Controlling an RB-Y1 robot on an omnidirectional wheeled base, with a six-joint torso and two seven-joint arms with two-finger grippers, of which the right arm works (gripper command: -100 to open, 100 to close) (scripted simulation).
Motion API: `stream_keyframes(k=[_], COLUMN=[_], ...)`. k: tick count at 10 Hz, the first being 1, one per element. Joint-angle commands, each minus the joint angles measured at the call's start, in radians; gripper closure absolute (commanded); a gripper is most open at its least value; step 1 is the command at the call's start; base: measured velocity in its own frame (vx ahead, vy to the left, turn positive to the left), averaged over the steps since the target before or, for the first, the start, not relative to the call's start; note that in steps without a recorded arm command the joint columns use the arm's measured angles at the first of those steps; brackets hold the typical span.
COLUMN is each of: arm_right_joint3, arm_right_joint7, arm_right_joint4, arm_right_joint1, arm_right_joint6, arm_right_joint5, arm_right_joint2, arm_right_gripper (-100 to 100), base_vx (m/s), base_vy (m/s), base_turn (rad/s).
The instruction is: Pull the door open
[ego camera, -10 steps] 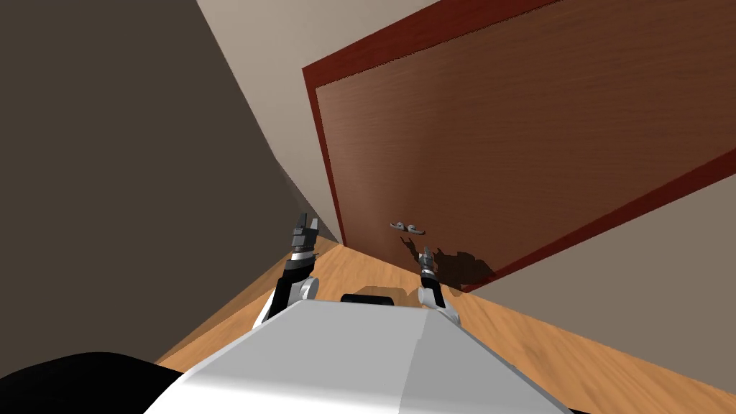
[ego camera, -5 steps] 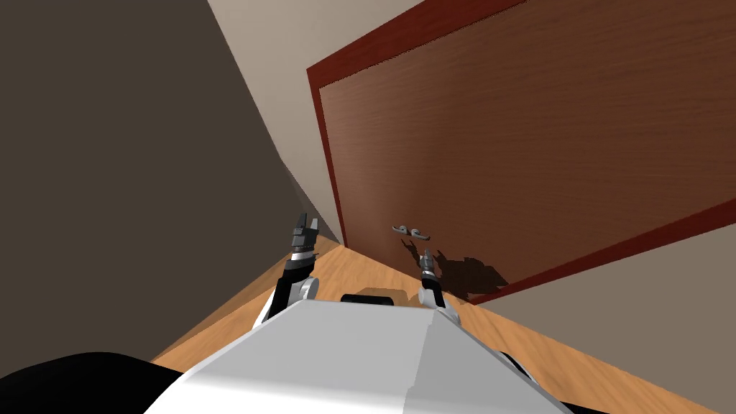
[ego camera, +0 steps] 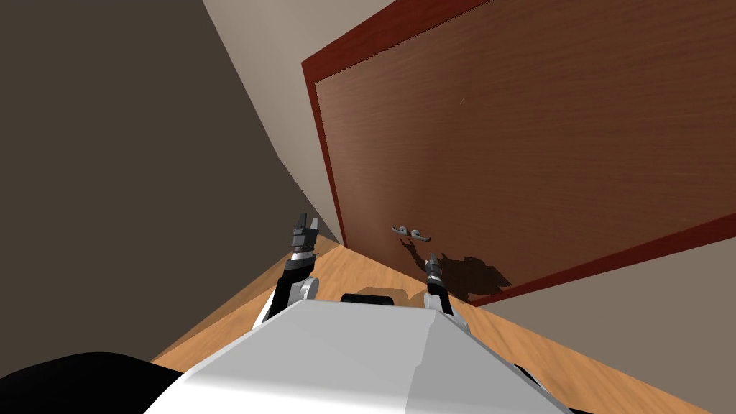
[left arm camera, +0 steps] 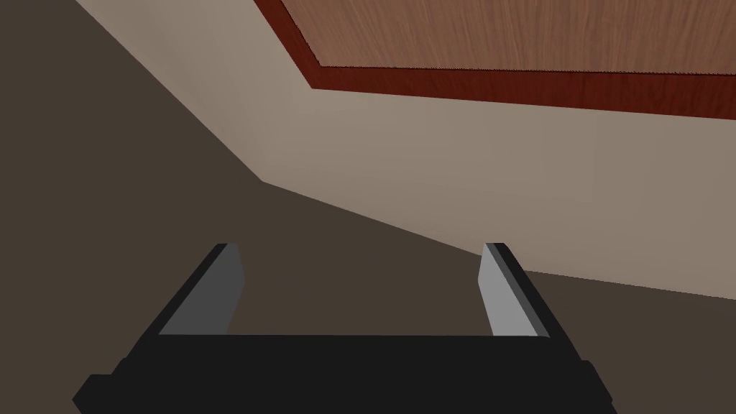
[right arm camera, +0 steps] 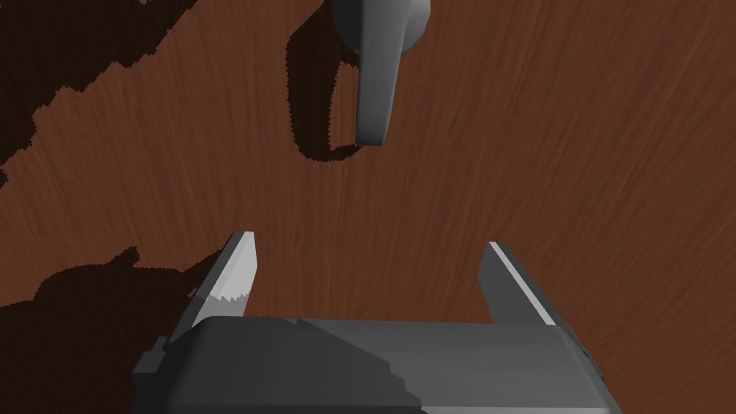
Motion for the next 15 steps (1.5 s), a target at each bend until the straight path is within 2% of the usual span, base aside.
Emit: stream_keyframes(k=[1,2,3,5,6,7,8,10,11,12,15], arm_right_joint3=[0.001,-0.020,-0.020,-0.020,-0.020,-0.040,-0.040,-0.052,-0.052,-0.054,-0.040], arm_right_joint7=[-0.006,-0.021,-0.021,-0.021,-0.021,-0.038,-0.038,-0.054,-0.054,-0.067,-0.079], arm_right_joint4=[0.029,0.047,0.002,0.047,0.047,0.064,0.064,0.076,0.076,0.082,0.077], arm_right_joint1=[-0.008,0.024,0.024,0.024,0.024,0.056,0.056,0.077,0.077,0.085,0.071], arm_right_joint6=[-0.020,-0.029,-0.029,-0.029,-0.029,-0.039,-0.039,-0.048,-0.048,-0.057,-0.066], arm_right_joint5=[0.000,-0.013,-0.013,-0.013,-0.013,-0.026,-0.026,-0.034,-0.034,-0.037,-0.031], arm_right_joint2=[-0.004,-0.034,-0.034,-0.034,-0.034,-0.065,-0.065,-0.086,-0.086,-0.097,-0.091], arm_right_gripper=[-100,-100,-100,-100,-100,-100,-100,-100,-100,-100,-100], base_vx=[-0.014,0.005,0.007,0.007,0.000,0.039,0.046,0.073,0.072,0.128,0.177], base_vy=[0.001,-0.001,-0.005,-0.003,0.000,-0.010,-0.022,-0.026,-0.020,-0.023,-0.069], base_turn=[0.010,-0.036,-0.048,0.006,0.000,-0.018,-0.018,0.017,0.019,0.092,0.092])
